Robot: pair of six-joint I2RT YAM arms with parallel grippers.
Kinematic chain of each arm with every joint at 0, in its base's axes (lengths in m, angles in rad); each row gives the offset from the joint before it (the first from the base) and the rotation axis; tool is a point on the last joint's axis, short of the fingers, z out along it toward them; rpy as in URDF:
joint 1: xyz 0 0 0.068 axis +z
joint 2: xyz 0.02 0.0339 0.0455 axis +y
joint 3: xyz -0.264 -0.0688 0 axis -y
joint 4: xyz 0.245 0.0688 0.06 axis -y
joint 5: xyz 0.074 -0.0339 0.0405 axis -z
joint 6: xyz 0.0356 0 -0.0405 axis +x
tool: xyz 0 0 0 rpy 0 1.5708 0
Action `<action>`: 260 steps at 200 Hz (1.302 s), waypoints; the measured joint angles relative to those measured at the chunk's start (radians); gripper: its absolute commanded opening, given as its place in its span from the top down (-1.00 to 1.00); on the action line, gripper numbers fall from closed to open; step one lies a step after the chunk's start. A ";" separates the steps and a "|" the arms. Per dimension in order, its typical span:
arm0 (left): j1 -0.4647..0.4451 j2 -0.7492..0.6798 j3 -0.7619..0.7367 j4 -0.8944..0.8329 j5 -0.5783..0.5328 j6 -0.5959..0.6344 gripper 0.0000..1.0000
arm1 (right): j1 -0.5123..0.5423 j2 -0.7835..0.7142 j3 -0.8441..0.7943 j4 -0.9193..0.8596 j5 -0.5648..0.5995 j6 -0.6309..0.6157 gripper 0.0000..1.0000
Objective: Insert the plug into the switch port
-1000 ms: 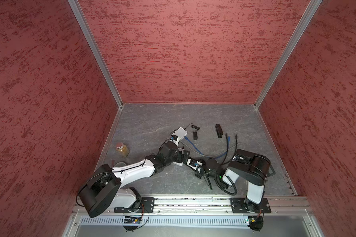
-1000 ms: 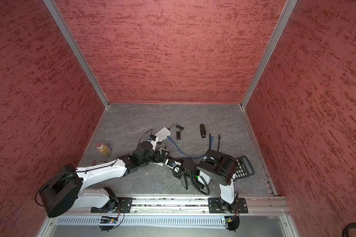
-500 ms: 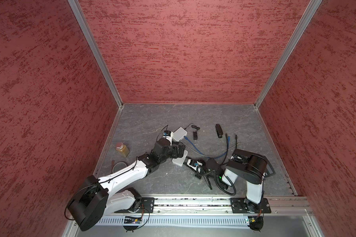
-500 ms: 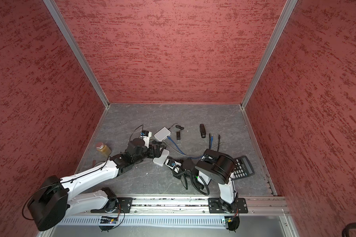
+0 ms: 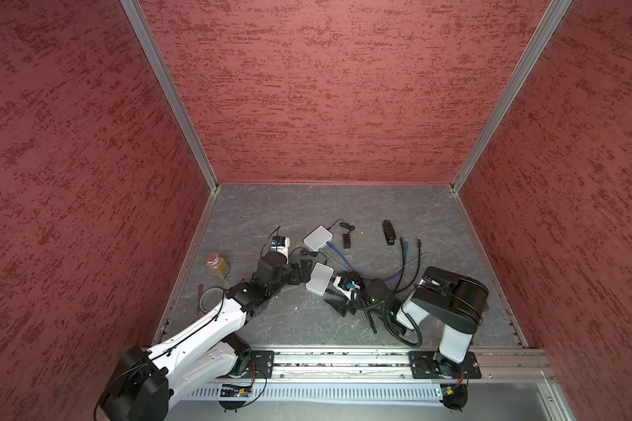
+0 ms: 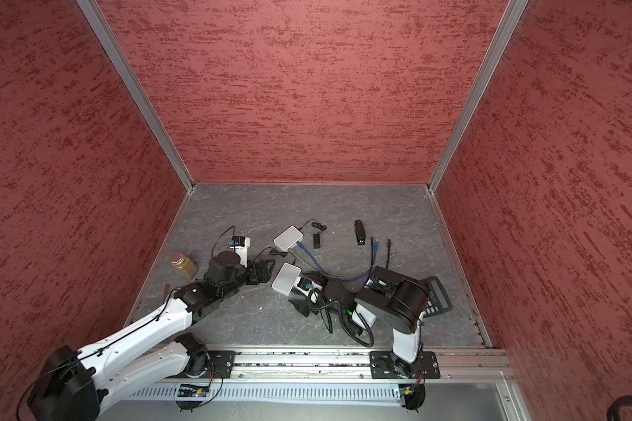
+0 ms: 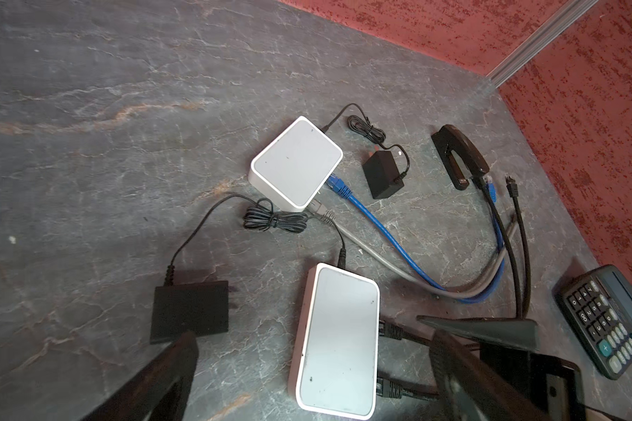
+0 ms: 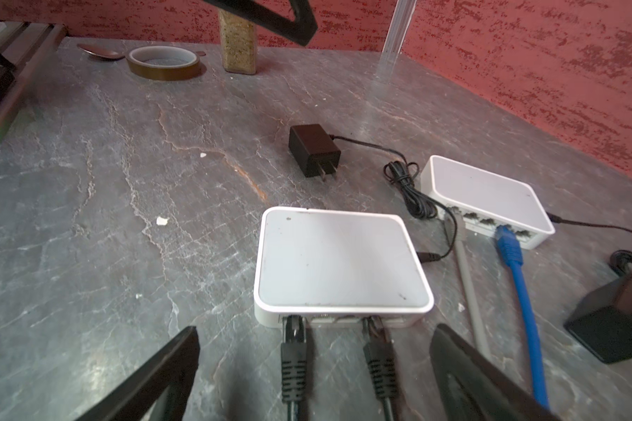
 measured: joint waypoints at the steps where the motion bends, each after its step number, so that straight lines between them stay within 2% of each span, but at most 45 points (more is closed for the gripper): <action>1: 0.002 -0.002 0.000 -0.002 0.000 0.000 -0.99 | 0.000 -0.003 0.002 -0.005 0.000 0.000 -0.98; 56: 0.060 -0.063 -0.006 -0.055 -0.010 0.019 -1.00 | -0.006 -0.215 0.160 -0.338 0.034 0.030 -0.98; 112: 0.123 -0.096 -0.006 -0.110 -0.027 0.044 -0.99 | -0.082 -0.373 0.199 -0.609 0.085 0.128 -0.98; 144: 0.192 -0.135 -0.014 -0.132 -0.050 0.067 -1.00 | -0.201 -0.509 0.200 -0.740 0.110 0.179 -0.98; 189: 0.295 -0.140 -0.034 -0.144 -0.068 0.082 -0.99 | -0.408 -0.648 0.200 -0.891 0.135 0.180 -0.98; 220: 0.330 -0.134 -0.034 -0.136 -0.106 0.139 -0.99 | -0.578 -0.669 0.194 -0.950 0.134 0.172 -0.98; 260: 0.401 -0.113 -0.060 0.008 -0.139 0.270 -0.99 | -0.741 -0.622 0.106 -0.869 0.144 0.156 -0.98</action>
